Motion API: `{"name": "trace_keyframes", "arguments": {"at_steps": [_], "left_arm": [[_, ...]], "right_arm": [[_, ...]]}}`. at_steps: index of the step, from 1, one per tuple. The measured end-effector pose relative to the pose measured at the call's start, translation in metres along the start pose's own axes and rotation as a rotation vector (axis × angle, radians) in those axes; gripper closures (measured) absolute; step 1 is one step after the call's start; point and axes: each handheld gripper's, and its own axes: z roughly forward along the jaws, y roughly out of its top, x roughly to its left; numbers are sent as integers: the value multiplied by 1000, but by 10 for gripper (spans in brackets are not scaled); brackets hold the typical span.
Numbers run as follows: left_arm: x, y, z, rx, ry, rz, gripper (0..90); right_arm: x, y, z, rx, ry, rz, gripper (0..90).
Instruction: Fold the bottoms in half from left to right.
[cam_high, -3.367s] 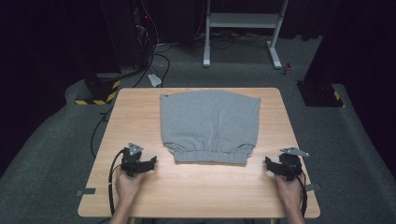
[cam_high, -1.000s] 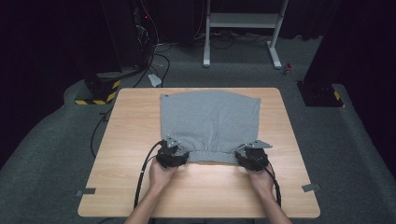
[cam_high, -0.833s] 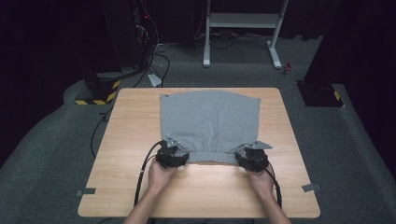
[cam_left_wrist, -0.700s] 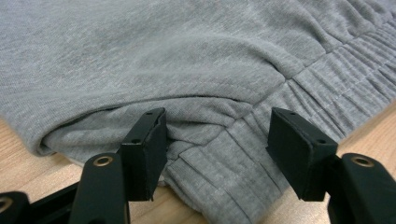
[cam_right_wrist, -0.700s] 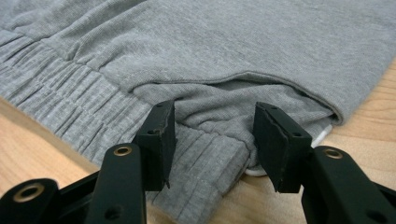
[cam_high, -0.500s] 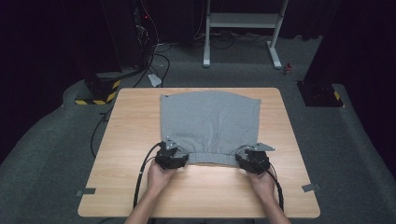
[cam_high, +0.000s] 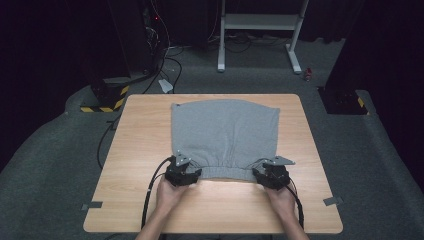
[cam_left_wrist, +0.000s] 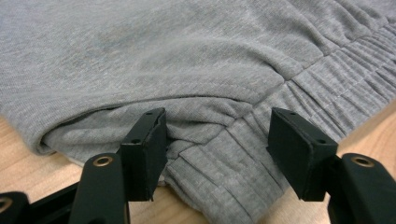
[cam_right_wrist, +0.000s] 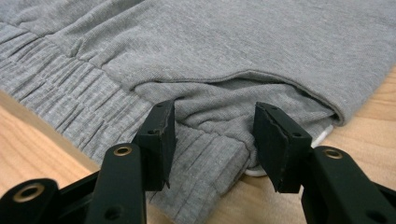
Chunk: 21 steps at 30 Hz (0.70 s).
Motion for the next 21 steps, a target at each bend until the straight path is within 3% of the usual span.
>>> {"name": "trace_keyframes", "arguments": {"at_steps": [14, 21], "left_arm": [[-6, -10, -7, -25, 1, 3, 376], [-10, -16, -13, -26, -6, 10, 377]], "right_arm": [[5, -4, -6, 18, 4, -4, 496], [9, -13, -13, 1, 8, -14, 496]]}}
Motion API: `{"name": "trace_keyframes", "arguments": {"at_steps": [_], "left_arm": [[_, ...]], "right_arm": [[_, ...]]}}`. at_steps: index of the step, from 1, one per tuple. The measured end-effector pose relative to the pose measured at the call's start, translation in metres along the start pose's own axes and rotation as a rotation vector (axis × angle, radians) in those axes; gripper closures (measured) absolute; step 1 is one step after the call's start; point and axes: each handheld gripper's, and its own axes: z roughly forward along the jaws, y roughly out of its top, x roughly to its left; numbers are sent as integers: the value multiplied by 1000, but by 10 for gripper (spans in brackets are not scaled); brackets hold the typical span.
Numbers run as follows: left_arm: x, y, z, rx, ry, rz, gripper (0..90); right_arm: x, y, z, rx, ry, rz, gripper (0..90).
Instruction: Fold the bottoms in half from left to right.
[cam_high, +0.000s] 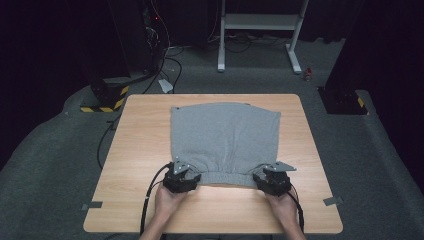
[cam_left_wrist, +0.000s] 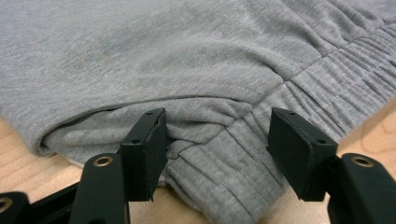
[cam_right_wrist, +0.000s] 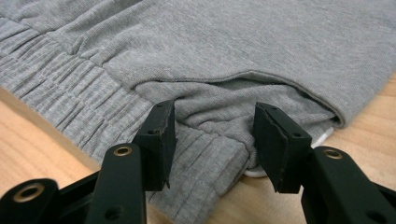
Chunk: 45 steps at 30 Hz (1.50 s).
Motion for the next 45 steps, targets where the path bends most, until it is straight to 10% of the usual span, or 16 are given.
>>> {"name": "trace_keyframes", "arguments": {"at_steps": [45], "left_arm": [[-23, -25, -29, -3, -28, 10, 388]], "right_arm": [[19, -27, -26, -17, 19, -22, 497]]}}
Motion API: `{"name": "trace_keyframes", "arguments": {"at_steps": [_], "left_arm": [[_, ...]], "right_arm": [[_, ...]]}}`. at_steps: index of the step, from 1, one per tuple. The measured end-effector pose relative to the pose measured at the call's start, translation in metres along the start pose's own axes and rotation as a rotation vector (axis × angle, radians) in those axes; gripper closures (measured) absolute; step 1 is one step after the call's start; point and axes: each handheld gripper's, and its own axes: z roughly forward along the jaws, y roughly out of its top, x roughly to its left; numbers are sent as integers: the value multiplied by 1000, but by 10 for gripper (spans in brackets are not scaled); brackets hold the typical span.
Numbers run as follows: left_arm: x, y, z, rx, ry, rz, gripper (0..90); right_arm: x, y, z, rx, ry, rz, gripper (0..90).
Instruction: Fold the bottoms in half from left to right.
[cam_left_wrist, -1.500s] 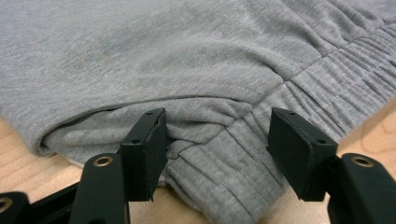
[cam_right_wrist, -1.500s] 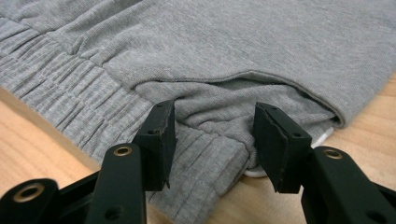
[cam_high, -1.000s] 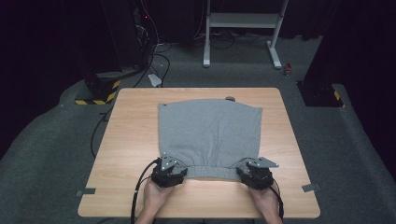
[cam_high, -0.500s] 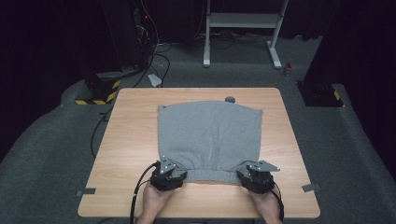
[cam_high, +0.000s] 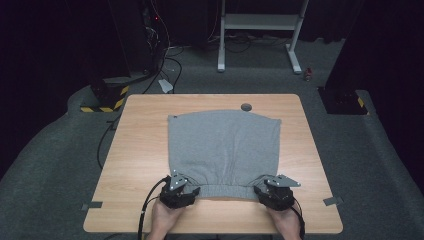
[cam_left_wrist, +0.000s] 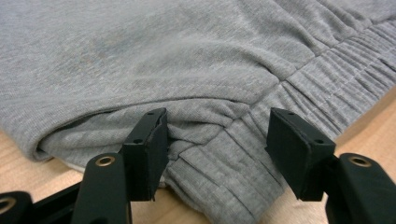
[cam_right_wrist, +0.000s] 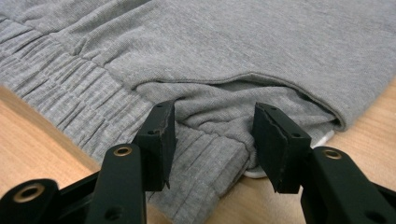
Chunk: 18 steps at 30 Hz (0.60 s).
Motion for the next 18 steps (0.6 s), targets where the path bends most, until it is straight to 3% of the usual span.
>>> {"name": "trace_keyframes", "arguments": {"at_steps": [4, 14, 18], "left_arm": [[-2, -2, -2, -1, -8, -4, 390], [-5, -5, -8, 12, -59, 7, 396], [-7, -5, -13, 12, -69, 40, 417]], "right_arm": [[5, -3, -3, -4, -14, -17, 499], [6, -8, -10, 5, 7, -11, 496], [7, -8, -14, 32, 22, -9, 497]]}}
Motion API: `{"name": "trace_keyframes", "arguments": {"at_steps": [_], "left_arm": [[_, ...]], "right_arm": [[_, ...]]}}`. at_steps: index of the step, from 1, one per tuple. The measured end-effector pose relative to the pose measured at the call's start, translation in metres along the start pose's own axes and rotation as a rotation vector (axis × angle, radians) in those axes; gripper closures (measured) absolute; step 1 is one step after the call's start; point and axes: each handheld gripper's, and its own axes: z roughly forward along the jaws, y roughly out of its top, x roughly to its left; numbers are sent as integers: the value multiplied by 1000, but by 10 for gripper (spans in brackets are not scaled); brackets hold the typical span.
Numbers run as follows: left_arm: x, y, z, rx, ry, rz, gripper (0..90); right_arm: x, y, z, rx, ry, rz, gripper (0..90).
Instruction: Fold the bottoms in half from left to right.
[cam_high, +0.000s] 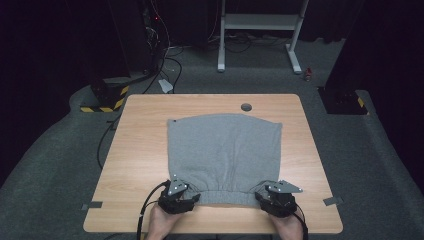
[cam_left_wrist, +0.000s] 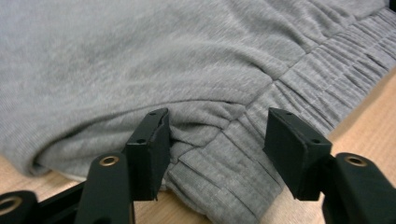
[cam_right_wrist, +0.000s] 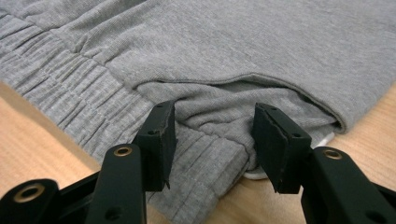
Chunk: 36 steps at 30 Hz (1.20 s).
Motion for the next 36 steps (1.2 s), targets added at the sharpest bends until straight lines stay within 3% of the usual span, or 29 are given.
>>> {"name": "trace_keyframes", "arguments": {"at_steps": [6, 10, 14, 20, 25, 31, 36], "left_arm": [[11, 13, -11, -35, -68, -56, 403], [14, 21, -10, -28, -50, -43, 384], [20, 26, -3, -16, -41, -55, 382], [32, 34, 5, 0, -21, -100, 386], [45, 39, 5, 16, 18, -101, 385], [60, 42, 4, 21, 45, -120, 396], [72, 46, 7, 21, 50, -143, 413]], "right_arm": [[1, 5, -6, -2, 4, -8, 501], [3, 15, -17, -57, 11, 1, 509], [7, 27, -21, -111, 23, -11, 520], [19, 37, -1, -115, 89, -11, 524], [39, 49, 19, -107, 144, -44, 524], [62, 63, 35, -102, 172, -106, 522], [75, 67, 44, -97, 190, -129, 524]]}}
